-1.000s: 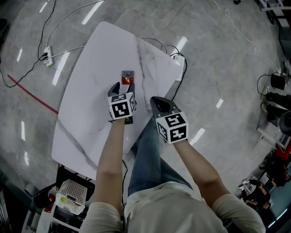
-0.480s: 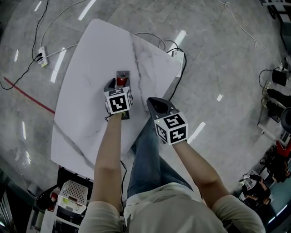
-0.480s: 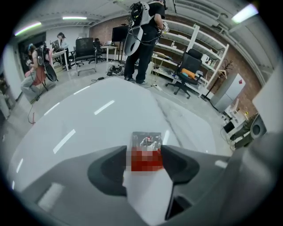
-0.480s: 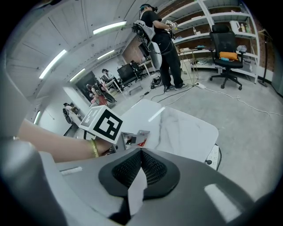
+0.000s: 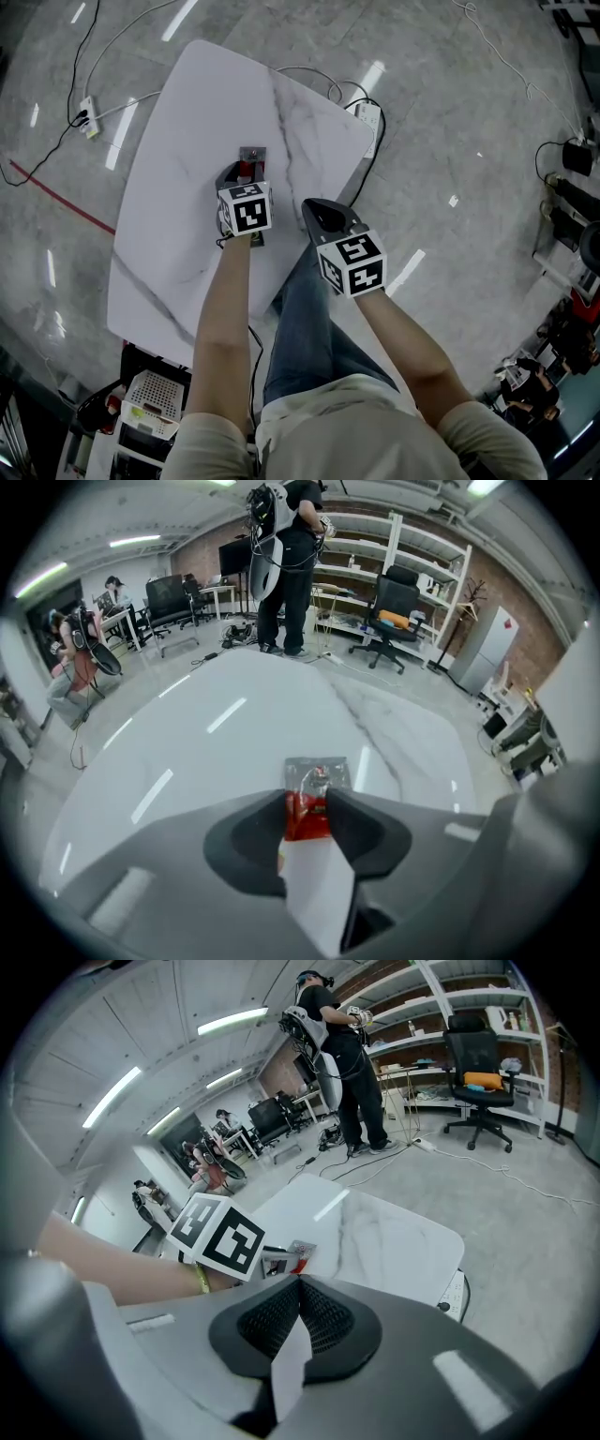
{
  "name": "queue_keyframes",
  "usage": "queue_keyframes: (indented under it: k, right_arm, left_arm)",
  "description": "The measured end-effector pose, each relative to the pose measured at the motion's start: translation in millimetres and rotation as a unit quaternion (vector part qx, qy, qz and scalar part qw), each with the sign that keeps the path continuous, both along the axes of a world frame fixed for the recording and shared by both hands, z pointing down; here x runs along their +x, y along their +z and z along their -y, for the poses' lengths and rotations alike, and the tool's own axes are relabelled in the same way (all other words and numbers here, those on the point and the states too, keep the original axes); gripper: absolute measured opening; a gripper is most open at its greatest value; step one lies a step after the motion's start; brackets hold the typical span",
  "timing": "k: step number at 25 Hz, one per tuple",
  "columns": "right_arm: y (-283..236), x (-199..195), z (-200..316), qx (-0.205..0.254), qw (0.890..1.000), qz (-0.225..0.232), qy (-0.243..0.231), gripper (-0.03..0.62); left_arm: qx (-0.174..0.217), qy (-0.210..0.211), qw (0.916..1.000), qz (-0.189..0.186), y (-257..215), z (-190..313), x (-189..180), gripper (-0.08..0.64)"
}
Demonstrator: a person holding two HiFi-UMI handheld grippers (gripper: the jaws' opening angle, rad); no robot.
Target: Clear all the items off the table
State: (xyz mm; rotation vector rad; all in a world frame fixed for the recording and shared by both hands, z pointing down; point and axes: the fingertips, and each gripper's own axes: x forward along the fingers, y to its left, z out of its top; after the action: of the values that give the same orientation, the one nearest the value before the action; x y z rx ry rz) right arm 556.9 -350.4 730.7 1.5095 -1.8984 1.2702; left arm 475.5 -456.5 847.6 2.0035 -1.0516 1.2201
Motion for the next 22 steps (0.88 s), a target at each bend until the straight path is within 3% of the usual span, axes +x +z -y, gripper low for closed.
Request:
queue_keyframes:
  k: [3, 5, 12, 22]
  right_arm:
    - [-1, -1, 0, 0.000, 1.000, -0.003, 0.000, 0.000]
    - [-1, -1, 0, 0.000, 1.000, -0.005, 0.000, 0.000]
    - [-16, -2, 3, 0.012, 1.000, -0.015, -0.004, 0.000]
    - [-58, -28, -9, 0.027, 0.999, -0.021, -0.021, 0.000]
  left_arm:
    - [0.000, 0.010, 0.9999, 0.006, 0, -1, -3, 0.043]
    - [0.004, 0.025, 0.9996, 0.011, -1, -5, -2, 0.019]
    - [0.002, 0.026, 0.9996, -0.001, -17, -23, -5, 0.015]
    - [0.016, 0.025, 0.9988, -0.040, -84, -50, -28, 0.015]
